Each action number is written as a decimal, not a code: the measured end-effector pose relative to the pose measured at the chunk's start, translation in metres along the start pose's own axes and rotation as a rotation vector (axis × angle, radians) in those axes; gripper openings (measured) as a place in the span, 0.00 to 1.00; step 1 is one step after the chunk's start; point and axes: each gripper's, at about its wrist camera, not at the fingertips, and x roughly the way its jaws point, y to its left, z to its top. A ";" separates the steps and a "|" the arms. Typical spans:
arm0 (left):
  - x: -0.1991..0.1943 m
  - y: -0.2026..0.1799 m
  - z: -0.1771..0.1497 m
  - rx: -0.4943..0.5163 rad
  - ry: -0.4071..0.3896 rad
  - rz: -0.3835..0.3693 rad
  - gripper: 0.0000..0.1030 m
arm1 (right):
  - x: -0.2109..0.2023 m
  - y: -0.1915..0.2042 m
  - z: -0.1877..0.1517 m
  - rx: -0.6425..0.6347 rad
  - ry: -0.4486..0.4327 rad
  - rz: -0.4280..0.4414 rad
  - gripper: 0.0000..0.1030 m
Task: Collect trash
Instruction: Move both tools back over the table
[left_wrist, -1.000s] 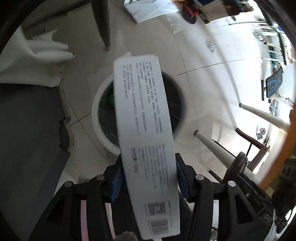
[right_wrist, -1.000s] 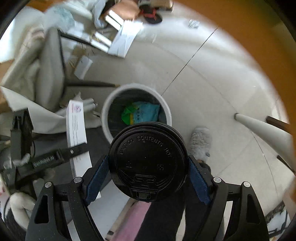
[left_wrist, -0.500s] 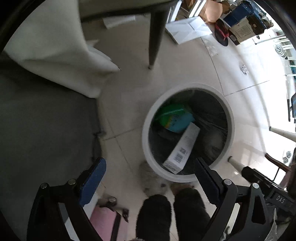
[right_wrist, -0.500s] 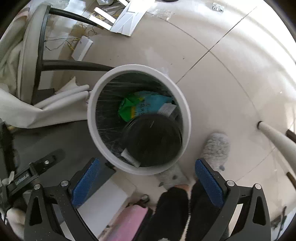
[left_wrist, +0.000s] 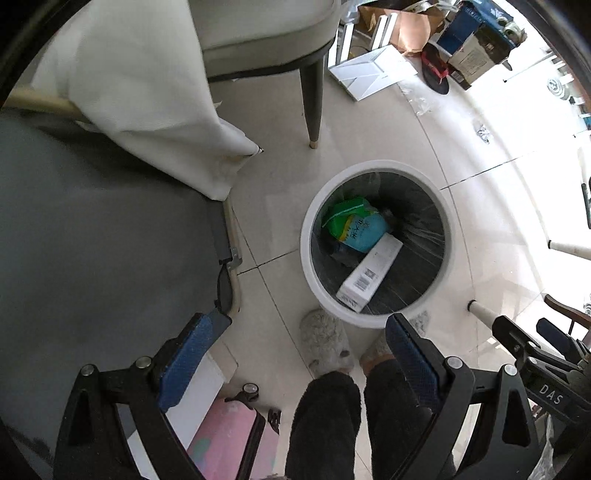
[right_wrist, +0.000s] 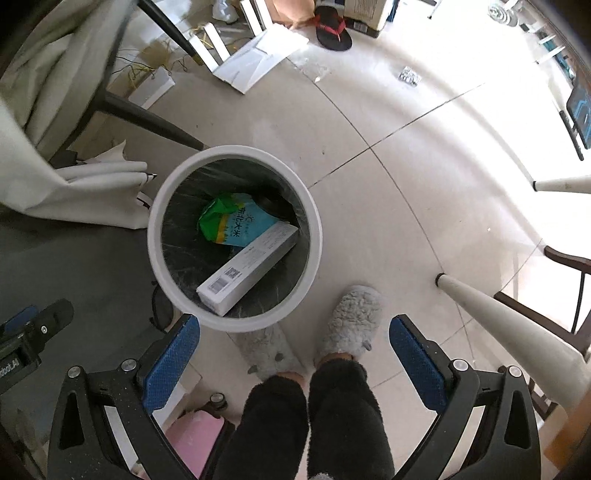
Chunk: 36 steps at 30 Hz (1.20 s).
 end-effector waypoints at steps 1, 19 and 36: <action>-0.009 0.001 -0.004 -0.003 -0.004 -0.005 0.93 | -0.007 0.002 -0.003 -0.002 -0.003 -0.002 1.00; -0.192 0.023 -0.067 0.016 -0.070 -0.055 0.93 | -0.216 0.026 -0.061 -0.042 -0.112 0.039 1.00; -0.386 -0.068 -0.045 0.249 -0.421 0.025 0.93 | -0.411 -0.055 -0.079 0.196 -0.270 0.197 1.00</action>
